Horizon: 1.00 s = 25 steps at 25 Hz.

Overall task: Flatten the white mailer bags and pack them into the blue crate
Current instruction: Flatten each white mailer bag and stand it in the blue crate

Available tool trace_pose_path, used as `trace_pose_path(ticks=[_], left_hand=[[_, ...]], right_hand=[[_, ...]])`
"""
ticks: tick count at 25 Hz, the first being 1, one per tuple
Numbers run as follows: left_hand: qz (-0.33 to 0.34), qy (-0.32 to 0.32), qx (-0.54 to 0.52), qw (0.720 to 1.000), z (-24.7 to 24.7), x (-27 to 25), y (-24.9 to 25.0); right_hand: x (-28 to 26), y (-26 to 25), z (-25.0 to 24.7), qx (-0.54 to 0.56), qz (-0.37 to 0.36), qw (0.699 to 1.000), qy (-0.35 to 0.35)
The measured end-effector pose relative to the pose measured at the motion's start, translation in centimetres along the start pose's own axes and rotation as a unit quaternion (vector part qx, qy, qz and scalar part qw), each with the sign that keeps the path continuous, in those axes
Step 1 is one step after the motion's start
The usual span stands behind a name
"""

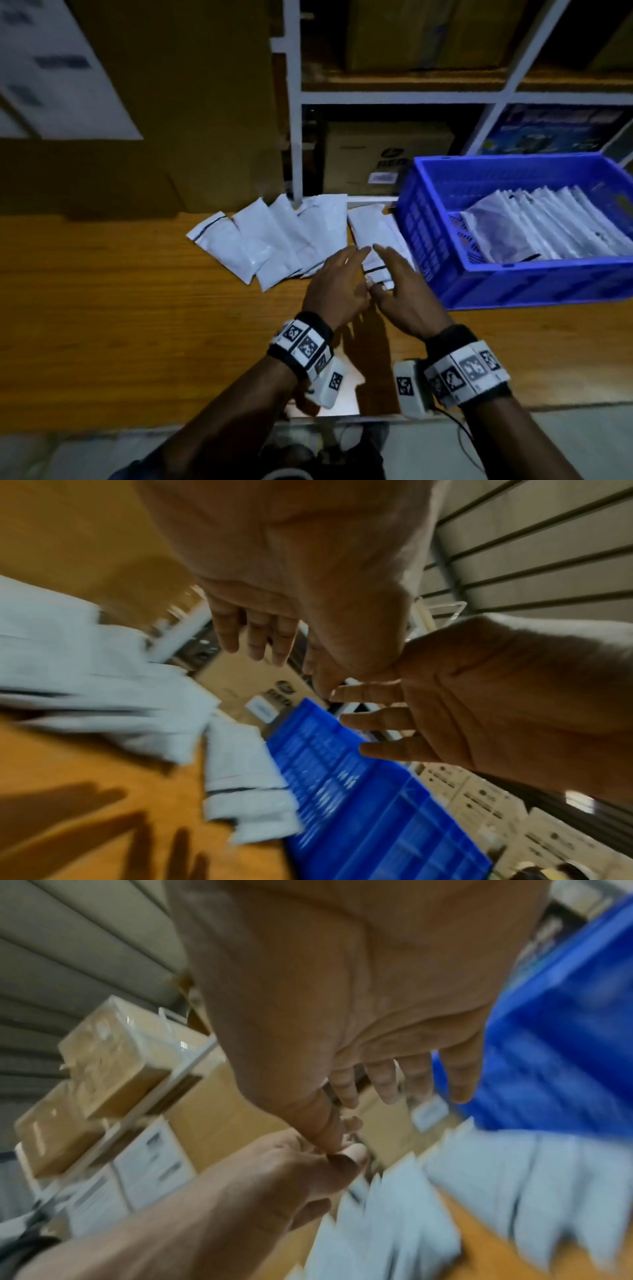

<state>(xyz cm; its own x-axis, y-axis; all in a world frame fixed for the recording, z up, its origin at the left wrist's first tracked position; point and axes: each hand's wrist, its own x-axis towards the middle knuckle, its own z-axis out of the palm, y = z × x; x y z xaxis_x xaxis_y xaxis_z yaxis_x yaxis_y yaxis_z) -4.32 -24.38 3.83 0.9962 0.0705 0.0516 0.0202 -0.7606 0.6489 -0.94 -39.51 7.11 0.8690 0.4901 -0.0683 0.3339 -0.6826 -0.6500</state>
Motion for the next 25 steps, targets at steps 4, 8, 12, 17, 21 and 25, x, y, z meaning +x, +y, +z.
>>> trace_pose_path(ticks=[4, 8, 12, 17, 21, 25], left_hand=[[-0.048, -0.021, 0.024, 0.998, -1.3, -3.9, -5.8], [-0.06, -0.026, 0.035, 0.997, -1.8, -3.6, -8.3], [-0.036, -0.067, 0.065, 0.995, -1.2, -0.2, -8.2], [-0.002, -0.095, 0.098, 0.991, 0.5, 6.2, -6.7], [0.012, -0.107, 0.136, 0.985, 1.6, 11.0, -5.3], [0.02, -0.131, 0.176, 0.975, 2.8, 14.7, -4.4]], right_hand=[[-0.9, -2.2, 5.9, 0.0, 0.016, 0.998, -0.056], [0.5, -1.3, 8.9, -0.032, 0.089, 0.991, -0.094], [4.5, 2.3, 8.5, -0.102, 0.123, 0.984, -0.074], [11.3, 6.1, 5.9, -0.175, 0.187, 0.966, 0.026], [15.0, 8.3, 5.5, -0.206, 0.222, 0.953, -0.005], [17.2, 9.5, 5.6, -0.221, 0.234, 0.947, 0.001]])
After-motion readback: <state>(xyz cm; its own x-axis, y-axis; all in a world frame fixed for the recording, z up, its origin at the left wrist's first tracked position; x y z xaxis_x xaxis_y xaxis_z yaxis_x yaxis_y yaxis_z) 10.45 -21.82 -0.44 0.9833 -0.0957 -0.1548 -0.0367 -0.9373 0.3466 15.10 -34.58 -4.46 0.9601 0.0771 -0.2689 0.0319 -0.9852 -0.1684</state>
